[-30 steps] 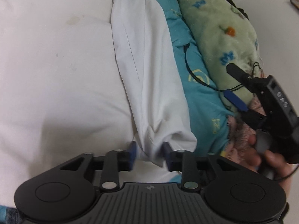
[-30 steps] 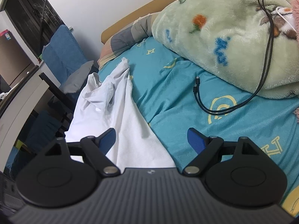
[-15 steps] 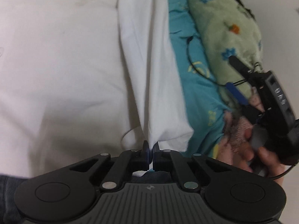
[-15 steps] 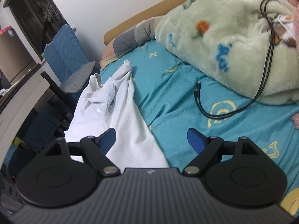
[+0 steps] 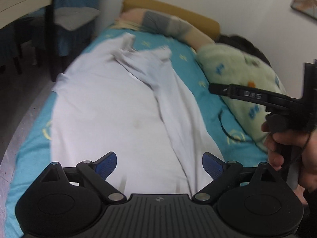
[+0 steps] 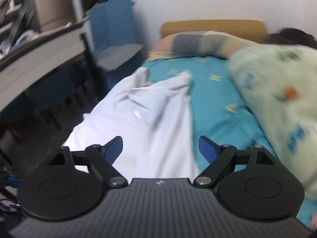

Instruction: Fold clothes

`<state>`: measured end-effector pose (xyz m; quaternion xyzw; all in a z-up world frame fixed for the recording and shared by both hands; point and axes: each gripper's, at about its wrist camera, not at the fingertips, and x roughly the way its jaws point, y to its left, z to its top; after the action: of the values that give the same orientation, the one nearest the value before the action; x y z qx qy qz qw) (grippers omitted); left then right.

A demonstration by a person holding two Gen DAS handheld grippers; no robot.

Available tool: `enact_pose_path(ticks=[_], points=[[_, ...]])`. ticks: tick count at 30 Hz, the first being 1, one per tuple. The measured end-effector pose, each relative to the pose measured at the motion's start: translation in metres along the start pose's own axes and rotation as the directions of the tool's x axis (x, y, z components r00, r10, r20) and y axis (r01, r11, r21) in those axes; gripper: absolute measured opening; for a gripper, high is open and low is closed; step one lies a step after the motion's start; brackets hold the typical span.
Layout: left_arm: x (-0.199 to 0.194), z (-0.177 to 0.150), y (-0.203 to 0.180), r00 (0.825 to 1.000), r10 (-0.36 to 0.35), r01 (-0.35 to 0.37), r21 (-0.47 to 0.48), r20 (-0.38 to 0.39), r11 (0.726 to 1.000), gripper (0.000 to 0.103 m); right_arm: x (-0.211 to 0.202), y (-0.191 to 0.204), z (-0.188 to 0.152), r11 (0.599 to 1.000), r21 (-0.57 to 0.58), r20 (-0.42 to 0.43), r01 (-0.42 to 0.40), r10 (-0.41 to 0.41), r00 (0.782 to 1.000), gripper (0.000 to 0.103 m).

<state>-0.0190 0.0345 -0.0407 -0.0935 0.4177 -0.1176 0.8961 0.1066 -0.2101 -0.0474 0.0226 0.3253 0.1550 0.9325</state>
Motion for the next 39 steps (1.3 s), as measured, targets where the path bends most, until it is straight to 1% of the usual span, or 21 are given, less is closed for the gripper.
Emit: enact_pose_path(ticks=[3, 6, 8, 10, 14, 16, 17, 19, 21, 23, 24, 25, 26, 27, 28, 30, 32, 34, 36, 37, 39], points=[[-0.016, 0.015, 0.027, 0.995, 0.022, -0.019, -0.032, 0.093, 0.999, 0.095, 0.048, 0.045, 0.036, 0.992, -0.120, -0.067, -0.036, 0.029, 0.997, 0.084], [-0.027, 0.024, 0.050, 0.977, 0.076, -0.071, -0.034, 0.201, 0.997, 0.099, 0.108, 0.103, 0.066, 0.967, -0.236, -0.137, -0.100, 0.068, 0.988, 0.084], [-0.029, 0.029, 0.074, 0.963, 0.139, -0.131, -0.052, 0.229, 0.990, 0.099, 0.155, 0.148, 0.079, 0.942, -0.296, -0.193, -0.157, 0.103, 0.976, 0.084], [-0.023, 0.032, 0.096, 0.955, 0.180, -0.162, -0.093, 0.235, 0.982, 0.099, 0.203, 0.193, 0.088, 0.915, -0.343, -0.240, -0.211, 0.132, 0.962, 0.084], [-0.010, 0.037, 0.141, 0.950, 0.219, -0.169, -0.224, 0.223, 0.960, 0.099, 0.300, 0.277, 0.086, 0.843, -0.456, -0.334, -0.287, 0.137, 0.933, 0.084], [0.000, 0.039, 0.156, 0.944, 0.256, -0.199, -0.256, 0.210, 0.946, 0.099, 0.341, 0.310, 0.075, 0.788, -0.534, -0.368, -0.306, 0.109, 0.923, 0.084], [0.006, 0.040, 0.162, 0.943, 0.266, -0.209, -0.269, 0.198, 0.940, 0.099, 0.359, 0.323, 0.068, 0.763, -0.572, -0.373, -0.300, 0.083, 0.924, 0.084], [0.015, 0.041, 0.174, 0.956, 0.242, -0.183, -0.307, 0.165, 0.934, 0.099, 0.394, 0.342, 0.055, 0.722, -0.631, -0.384, -0.284, 0.027, 0.923, 0.084], [0.021, 0.042, 0.182, 0.964, 0.216, -0.156, -0.328, 0.153, 0.932, 0.098, 0.424, 0.351, 0.044, 0.693, -0.674, -0.386, -0.255, -0.036, 0.922, 0.076], [0.028, 0.043, 0.182, 0.964, 0.222, -0.167, -0.322, 0.144, 0.932, 0.098, 0.447, 0.352, 0.034, 0.667, -0.711, -0.379, -0.224, -0.095, 0.920, 0.074], [0.032, 0.043, 0.183, 0.965, 0.225, -0.171, -0.320, 0.138, 0.932, 0.099, 0.453, 0.353, 0.029, 0.648, -0.733, -0.361, -0.207, -0.113, 0.926, 0.070], [0.037, 0.044, 0.186, 0.966, 0.225, -0.173, -0.323, 0.131, 0.931, 0.098, 0.456, 0.354, 0.027, 0.629, -0.755, -0.338, -0.187, -0.127, 0.933, 0.052], [0.041, 0.044, 0.189, 0.966, 0.225, -0.174, -0.327, 0.125, 0.929, 0.098, 0.458, 0.354, 0.026, 0.621, -0.767, -0.318, -0.161, -0.150, 0.936, 0.040], [0.042, 0.043, 0.191, 0.967, 0.227, -0.176, -0.336, 0.119, 0.925, 0.098, 0.458, 0.353, 0.027, 0.624, -0.769, -0.302, -0.140, -0.162, 0.939, 0.015], [0.043, 0.041, 0.192, 0.967, 0.227, -0.175, -0.346, 0.116, 0.922, 0.098, 0.454, 0.350, 0.032, 0.652, -0.747, -0.293, -0.130, -0.148, 0.944, 0.010], [0.041, 0.039, 0.196, 0.966, 0.221, -0.160, -0.365, 0.132, 0.917, 0.098, 0.442, 0.343, 0.044, 0.703, -0.702, -0.262, -0.111, -0.111, 0.959, 0.008], [0.032, 0.035, 0.196, 0.958, 0.228, -0.148, -0.382, 0.173, 0.912, 0.098, 0.412, 0.332, 0.061, 0.746, -0.660, -0.155, -0.089, -0.020, 0.988, 0.008], [0.025, 0.031, 0.196, 0.949, 0.234, -0.134, -0.402, 0.210, 0.906, 0.098, 0.374, 0.312, 0.081, 0.803, -0.593, -0.033, -0.060, 0.050, 0.998, 0.008], [0.017, 0.029, 0.193, 0.941, 0.235, -0.117, -0.415, 0.245, 0.902, 0.098, 0.335, 0.282, 0.102, 0.866, -0.498, 0.079, -0.032, 0.082, 0.993, 0.008], [0.013, 0.029, 0.191, 0.937, 0.234, -0.110, -0.417, 0.260, 0.902, 0.098, 0.315, 0.266, 0.111, 0.895, -0.446, 0.138, -0.018, 0.089, 0.986, 0.008], [0.006, 0.029, 0.184, 0.931, 0.232, -0.103, -0.406, 0.282, 0.908, 0.098, 0.279, 0.224, 0.124, 0.946, -0.325, 0.260, 0.024, 0.065, 0.963, 0.008]])
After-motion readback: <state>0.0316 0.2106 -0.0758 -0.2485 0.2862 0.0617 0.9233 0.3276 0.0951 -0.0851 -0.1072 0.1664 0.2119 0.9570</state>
